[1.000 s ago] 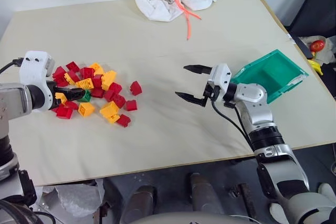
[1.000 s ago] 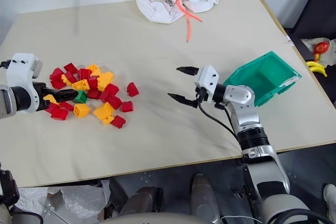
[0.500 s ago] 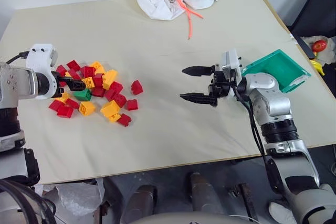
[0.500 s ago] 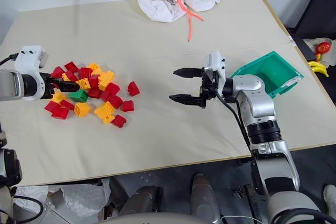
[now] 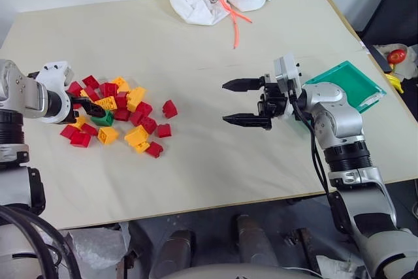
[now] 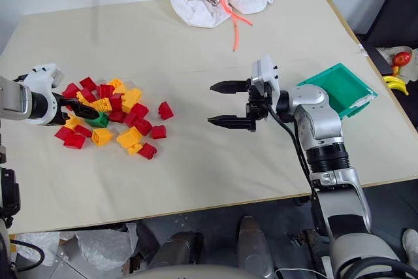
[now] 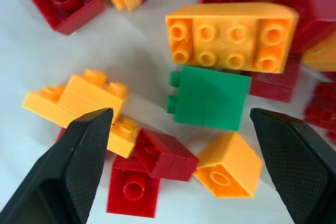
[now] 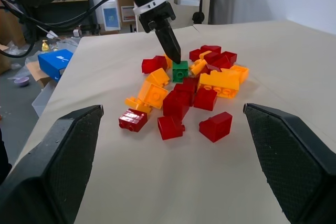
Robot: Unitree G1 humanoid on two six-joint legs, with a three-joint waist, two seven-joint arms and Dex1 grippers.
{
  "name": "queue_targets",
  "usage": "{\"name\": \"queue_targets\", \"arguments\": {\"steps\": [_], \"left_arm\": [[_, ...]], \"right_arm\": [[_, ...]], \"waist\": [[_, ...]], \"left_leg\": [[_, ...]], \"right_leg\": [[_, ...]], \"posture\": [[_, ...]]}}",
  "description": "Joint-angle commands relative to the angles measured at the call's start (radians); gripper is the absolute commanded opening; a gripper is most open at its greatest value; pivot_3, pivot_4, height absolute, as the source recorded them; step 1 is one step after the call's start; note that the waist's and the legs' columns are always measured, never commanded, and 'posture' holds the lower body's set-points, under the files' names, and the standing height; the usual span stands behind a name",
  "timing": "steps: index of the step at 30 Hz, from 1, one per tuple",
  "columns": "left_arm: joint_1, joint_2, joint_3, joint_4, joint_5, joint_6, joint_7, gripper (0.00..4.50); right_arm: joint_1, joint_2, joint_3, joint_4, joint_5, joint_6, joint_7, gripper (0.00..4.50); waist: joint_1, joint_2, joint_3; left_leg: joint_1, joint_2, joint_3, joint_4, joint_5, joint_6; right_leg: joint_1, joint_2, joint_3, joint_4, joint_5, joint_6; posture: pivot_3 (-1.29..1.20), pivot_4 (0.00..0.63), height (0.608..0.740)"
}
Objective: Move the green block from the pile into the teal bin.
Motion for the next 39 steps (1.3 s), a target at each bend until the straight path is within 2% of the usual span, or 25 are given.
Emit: {"name": "queue_targets", "arguments": {"steps": [1,2,3,16,26,27,33,34,35,39], "left_arm": [[-0.023,-0.001,-0.038,0.06,0.028,-0.031,-0.049,4.45],[-0.023,0.001,-0.046,0.071,0.043,-0.049,-0.051,4.06],[-0.025,0.005,-0.054,0.075,0.045,-0.059,-0.068,3.87],[-0.064,0.0,-0.176,0.093,0.093,-0.111,-0.236,0.08],[-0.074,0.009,-0.242,0.036,0.151,-0.191,-0.308,0.03],[-0.069,0.028,-0.29,0.017,0.173,-0.217,-0.333,0.03],[-0.082,-0.016,-0.23,0.03,0.21,-0.288,-0.292,0.03],[-0.086,-0.016,-0.232,0.032,0.223,-0.282,-0.281,0.41],[-0.088,-0.016,-0.234,0.033,0.232,-0.277,-0.273,0.56],[-0.092,-0.022,-0.225,0.032,0.235,-0.207,-0.268,1.73]], "right_arm": [[-0.008,0.005,-0.018,-0.021,-0.002,-0.022,-0.007,4.5],[-0.007,0.005,-0.019,-0.023,-0.004,-0.024,-0.009,4.5],[-0.004,0.006,-0.022,-0.028,-0.005,-0.024,-0.015,4.5],[0.032,-0.008,-0.034,-0.056,-0.012,-0.037,-0.034,4.5],[0.053,-0.016,-0.041,-0.055,-0.019,-0.053,-0.046,4.5],[0.056,-0.017,-0.041,-0.056,-0.019,-0.055,-0.046,4.5],[0.06,-0.017,-0.039,-0.057,-0.023,-0.06,-0.053,4.5],[0.06,-0.017,-0.039,-0.057,-0.024,-0.06,-0.054,4.5],[0.06,-0.017,-0.039,-0.058,-0.025,-0.061,-0.055,4.5],[0.058,-0.018,-0.04,-0.058,-0.029,-0.062,-0.058,4.5]], "waist": [[0.0,0.0,0.0],[0.0,0.0,0.0],[0.0,0.0,0.0],[0.011,0.0,0.0],[0.023,0.0,0.0],[0.022,0.0,0.0],[0.022,0.0,0.0],[0.022,0.0,0.0],[0.022,0.0,0.0],[0.018,0.0,0.0]], "left_leg": [[0.0,0.0,0.0,0.0,0.0,0.0],[0.0,0.0,0.0,0.001,0.0,0.0],[0.0,-0.001,0.0,0.002,0.0,0.0],[0.0,-0.002,0.001,0.009,0.0,0.0],[-0.002,-0.002,0.0,0.012,-0.001,0.001],[-0.002,-0.002,0.001,0.011,-0.001,0.001],[-0.003,-0.001,0.001,0.012,-0.001,0.0],[-0.004,-0.001,0.001,0.012,-0.001,0.0],[-0.005,-0.001,0.001,0.013,-0.001,0.0],[-0.01,-0.001,0.002,0.014,-0.001,0.0]], "right_leg": [[0.0,0.0,0.0,0.001,0.0,0.0],[0.0,-0.001,0.0,0.002,0.0,0.0],[0.0,-0.001,0.0,0.003,0.0,0.0],[0.0,-0.001,0.002,0.009,0.0,0.0],[-0.001,-0.001,0.002,0.009,0.0,0.0],[-0.001,-0.001,0.002,0.01,0.0,0.0],[-0.003,0.0,0.002,0.01,0.0,0.0],[-0.004,-0.001,0.002,0.011,0.0,0.0],[-0.005,-0.001,0.002,0.011,0.0,0.0],[-0.01,0.0,0.002,0.013,0.0,0.0]], "posture": [[0.0,0.15,0.74],[0.0,0.15,0.74],[0.0,0.15,0.74],[0.0,0.15,0.74],[0.0,0.15,0.74],[0.0,0.15,0.74],[0.0,0.15,0.74],[0.0,0.15,0.74],[0.0,0.15,0.74],[0.0,0.15,0.74]]}}
